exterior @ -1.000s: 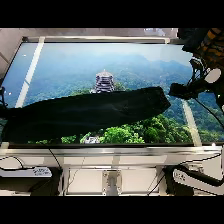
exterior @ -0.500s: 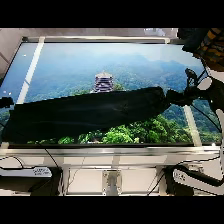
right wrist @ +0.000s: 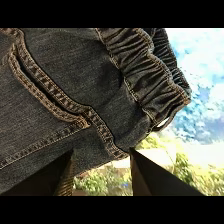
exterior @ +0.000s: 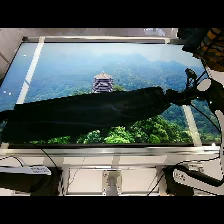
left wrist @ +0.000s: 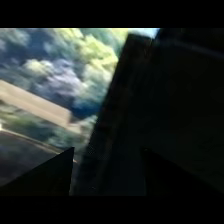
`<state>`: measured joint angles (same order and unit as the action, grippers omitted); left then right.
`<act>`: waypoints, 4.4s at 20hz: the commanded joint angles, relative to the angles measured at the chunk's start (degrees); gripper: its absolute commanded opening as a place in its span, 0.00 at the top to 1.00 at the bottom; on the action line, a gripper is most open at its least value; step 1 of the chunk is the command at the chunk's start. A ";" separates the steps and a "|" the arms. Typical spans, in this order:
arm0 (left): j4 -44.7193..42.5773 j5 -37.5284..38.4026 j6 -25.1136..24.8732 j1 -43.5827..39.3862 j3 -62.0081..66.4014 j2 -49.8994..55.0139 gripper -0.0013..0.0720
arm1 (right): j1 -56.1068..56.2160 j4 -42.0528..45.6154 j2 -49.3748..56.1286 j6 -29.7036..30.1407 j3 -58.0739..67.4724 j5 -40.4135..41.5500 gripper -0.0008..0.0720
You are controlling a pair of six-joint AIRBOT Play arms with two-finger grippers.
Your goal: Fold the clothes and pants, and hang the long-sleeved shirts on hangers.
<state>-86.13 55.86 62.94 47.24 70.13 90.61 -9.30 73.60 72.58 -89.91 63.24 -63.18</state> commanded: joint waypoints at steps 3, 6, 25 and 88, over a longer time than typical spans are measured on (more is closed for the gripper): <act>10.14 8.94 -6.43 3.28 0.35 3.45 0.31 | 0.07 -0.28 -0.02 -0.04 -0.04 -0.46 0.47; 10.36 10.32 -6.38 2.80 0.39 5.14 0.31 | 0.07 -0.31 -0.02 -0.04 -0.04 -0.48 0.47; 23.30 38.99 15.15 -32.65 19.08 -6.27 0.96 | 0.07 0.92 -0.02 2.60 -0.02 1.31 0.47; 3.26 21.44 25.97 -50.95 -2.89 -7.54 0.73 | 44.52 -6.05 44.19 5.40 39.65 -10.01 0.95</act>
<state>-82.91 77.47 88.95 -3.73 67.26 83.09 35.05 67.07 116.18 -84.29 102.52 -64.55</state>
